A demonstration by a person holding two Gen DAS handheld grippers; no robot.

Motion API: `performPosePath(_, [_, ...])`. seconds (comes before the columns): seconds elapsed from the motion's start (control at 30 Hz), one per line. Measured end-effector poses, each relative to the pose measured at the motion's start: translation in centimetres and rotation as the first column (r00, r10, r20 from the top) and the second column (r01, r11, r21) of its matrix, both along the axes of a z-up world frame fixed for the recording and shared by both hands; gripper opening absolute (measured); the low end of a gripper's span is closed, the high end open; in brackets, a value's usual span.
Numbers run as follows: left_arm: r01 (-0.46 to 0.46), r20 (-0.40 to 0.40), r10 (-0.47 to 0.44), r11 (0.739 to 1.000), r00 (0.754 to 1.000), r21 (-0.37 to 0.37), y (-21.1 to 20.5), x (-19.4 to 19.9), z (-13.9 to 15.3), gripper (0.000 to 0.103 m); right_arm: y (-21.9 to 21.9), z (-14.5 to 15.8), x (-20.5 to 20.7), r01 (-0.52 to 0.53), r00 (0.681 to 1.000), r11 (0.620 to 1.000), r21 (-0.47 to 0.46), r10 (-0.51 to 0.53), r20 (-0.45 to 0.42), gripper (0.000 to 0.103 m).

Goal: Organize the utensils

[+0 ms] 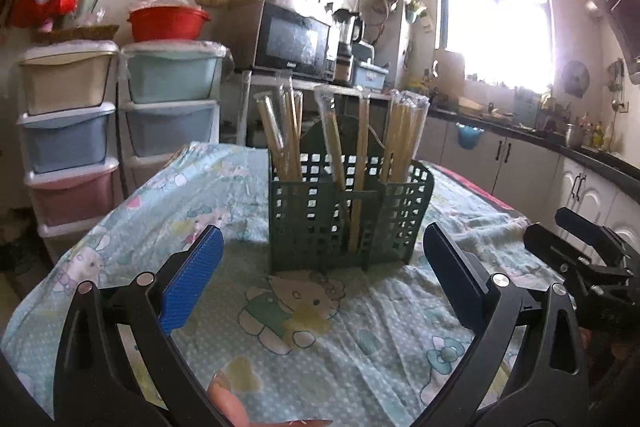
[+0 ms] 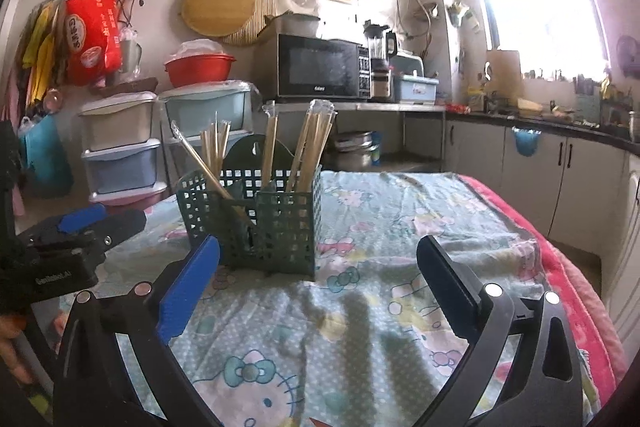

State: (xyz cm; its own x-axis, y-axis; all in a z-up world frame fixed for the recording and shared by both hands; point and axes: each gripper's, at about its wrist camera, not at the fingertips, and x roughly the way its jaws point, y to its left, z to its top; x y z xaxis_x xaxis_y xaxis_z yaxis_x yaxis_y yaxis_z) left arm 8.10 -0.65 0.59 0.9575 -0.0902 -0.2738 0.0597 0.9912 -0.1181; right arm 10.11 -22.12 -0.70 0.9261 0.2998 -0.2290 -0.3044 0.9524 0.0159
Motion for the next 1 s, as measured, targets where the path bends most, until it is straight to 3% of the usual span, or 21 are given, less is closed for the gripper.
performPosePath(0.37, [-0.007,-0.015,0.007,1.000,1.000,0.010,-0.3,0.4,-0.5,0.092,-0.9,-0.4,-0.1,0.013,1.000,0.999,0.049,-0.014,0.005,0.096])
performPosePath(1.0, [-0.009,-0.013,0.009,1.000,1.000,0.005,-0.2,0.1,-0.7,0.092,-1.0,-0.4,-0.5,0.008,1.000,0.999,0.044,-0.008,0.012,0.096])
